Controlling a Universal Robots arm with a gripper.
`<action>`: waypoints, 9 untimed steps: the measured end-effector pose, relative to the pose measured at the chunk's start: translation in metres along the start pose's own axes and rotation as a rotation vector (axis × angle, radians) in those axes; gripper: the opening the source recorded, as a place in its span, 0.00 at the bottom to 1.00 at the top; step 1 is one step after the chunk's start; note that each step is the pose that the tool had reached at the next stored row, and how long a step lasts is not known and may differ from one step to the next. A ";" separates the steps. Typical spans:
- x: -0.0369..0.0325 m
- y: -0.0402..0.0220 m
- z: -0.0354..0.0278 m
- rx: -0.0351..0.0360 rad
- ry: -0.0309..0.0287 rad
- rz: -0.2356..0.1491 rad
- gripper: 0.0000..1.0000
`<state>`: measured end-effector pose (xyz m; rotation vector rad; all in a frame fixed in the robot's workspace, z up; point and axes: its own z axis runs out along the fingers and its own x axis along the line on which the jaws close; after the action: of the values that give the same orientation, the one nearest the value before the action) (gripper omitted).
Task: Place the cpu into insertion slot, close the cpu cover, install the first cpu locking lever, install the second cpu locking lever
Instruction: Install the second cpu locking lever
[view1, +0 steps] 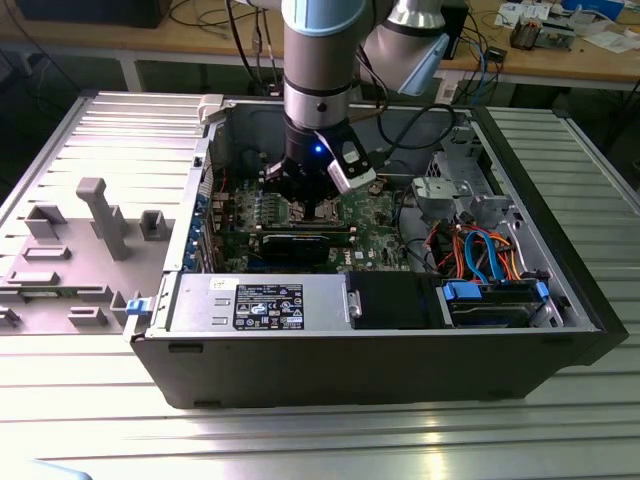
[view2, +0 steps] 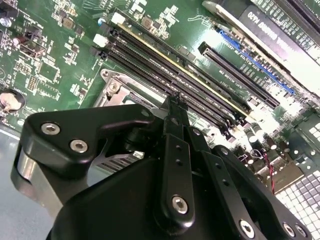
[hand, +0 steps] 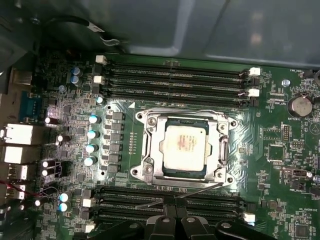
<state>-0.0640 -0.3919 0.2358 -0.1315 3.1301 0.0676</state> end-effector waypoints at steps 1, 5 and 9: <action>0.0011 0.0001 0.0000 -0.0019 -0.0001 0.000 0.11; 0.0065 -0.0002 0.0003 -0.0035 -0.0001 0.000 0.11; 0.0071 -0.0067 -0.0016 -0.0131 -0.0011 0.000 0.11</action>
<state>-0.0705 -0.3992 0.2370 -0.1314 3.1290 0.0882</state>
